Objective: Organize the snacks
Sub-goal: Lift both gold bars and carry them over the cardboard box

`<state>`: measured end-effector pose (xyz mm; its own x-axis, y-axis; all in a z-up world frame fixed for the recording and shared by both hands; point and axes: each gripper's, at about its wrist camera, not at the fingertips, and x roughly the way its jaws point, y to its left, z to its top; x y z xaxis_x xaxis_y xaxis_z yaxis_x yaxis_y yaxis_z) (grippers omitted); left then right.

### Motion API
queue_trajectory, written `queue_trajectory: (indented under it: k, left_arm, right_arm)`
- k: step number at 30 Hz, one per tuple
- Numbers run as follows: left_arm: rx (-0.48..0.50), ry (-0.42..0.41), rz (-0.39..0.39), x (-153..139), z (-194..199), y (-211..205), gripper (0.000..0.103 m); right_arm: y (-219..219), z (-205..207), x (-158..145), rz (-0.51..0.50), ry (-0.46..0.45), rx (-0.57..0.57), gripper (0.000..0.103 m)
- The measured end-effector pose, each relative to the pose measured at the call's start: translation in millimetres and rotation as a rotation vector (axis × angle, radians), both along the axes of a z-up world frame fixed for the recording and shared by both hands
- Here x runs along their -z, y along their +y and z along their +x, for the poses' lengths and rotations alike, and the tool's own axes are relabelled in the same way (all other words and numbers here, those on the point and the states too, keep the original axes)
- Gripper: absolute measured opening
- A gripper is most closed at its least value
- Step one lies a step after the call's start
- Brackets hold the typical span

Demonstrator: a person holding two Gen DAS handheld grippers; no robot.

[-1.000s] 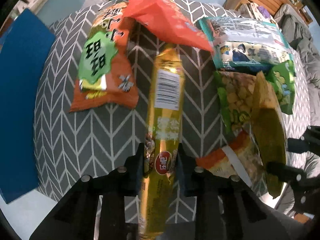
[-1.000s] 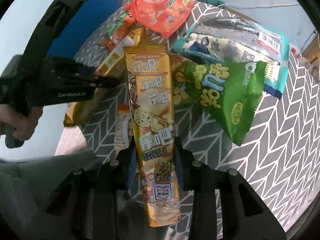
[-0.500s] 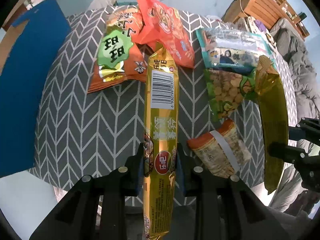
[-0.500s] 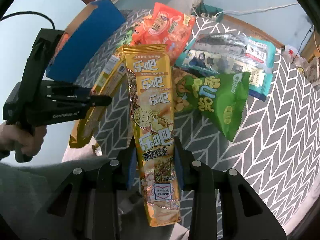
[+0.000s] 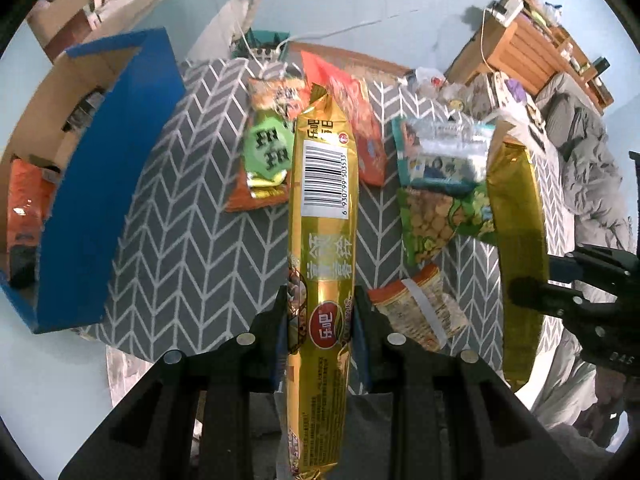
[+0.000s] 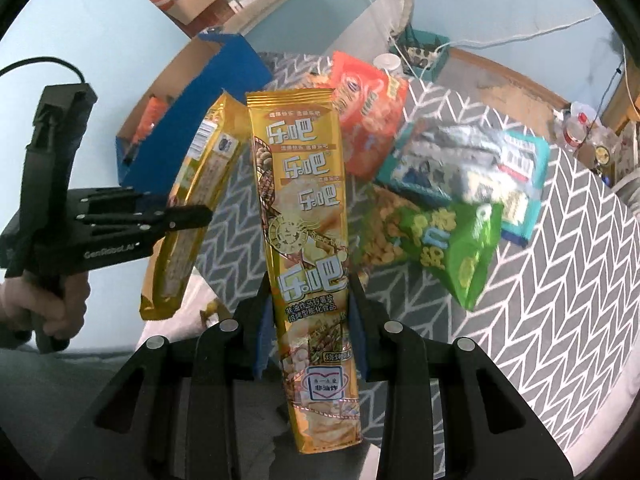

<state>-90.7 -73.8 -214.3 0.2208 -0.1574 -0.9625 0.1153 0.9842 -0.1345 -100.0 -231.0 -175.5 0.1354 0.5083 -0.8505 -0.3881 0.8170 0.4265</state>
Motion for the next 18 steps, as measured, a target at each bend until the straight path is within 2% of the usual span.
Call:
queue_trajectory:
  k: [11, 18]
  left_arm:
    - [-0.094, -0.072, -0.027, -47.6, 13.9, 42.2, 0.027]
    - [-0.155, -0.100, -0.024, -65.6, 26.3, 76.1, 0.027]
  right_arm:
    - [41.0, 36.1, -31.1, 0.047, -0.048, -0.030, 0.032]
    - [72.1, 64.8, -45.7, 0.073, -0.069, -0.052, 0.032]
